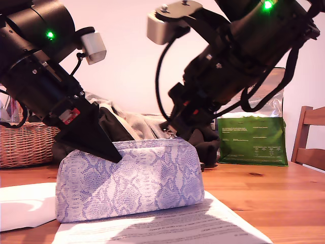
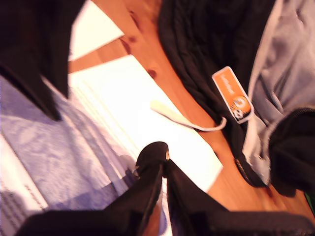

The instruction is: Open the zipper in the zip bag in front of you

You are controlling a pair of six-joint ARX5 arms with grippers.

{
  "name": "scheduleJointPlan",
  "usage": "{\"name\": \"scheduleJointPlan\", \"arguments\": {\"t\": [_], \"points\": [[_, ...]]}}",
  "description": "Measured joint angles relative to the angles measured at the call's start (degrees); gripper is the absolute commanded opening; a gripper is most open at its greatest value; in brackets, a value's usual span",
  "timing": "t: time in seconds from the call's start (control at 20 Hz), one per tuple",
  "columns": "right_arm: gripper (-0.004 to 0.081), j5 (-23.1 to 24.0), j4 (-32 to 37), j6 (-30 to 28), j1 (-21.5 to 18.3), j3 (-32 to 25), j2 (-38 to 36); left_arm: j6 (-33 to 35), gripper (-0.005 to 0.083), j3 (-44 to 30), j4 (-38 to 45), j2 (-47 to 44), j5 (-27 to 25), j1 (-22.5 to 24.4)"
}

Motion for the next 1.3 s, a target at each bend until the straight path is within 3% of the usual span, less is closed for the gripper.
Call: {"name": "scheduleJointPlan", "arguments": {"t": [0.75,1.3], "points": [[-0.0013,-1.33,2.23,1.42,2.21,0.04,0.59,-1.73,-0.0019,0.0,0.0,-0.04,-0.02,0.0],[-0.0013,-1.97,1.68,2.95,3.82,5.9,6.78,-2.12,-0.0019,0.35,-0.57,-0.04,-0.63,0.11]]}}
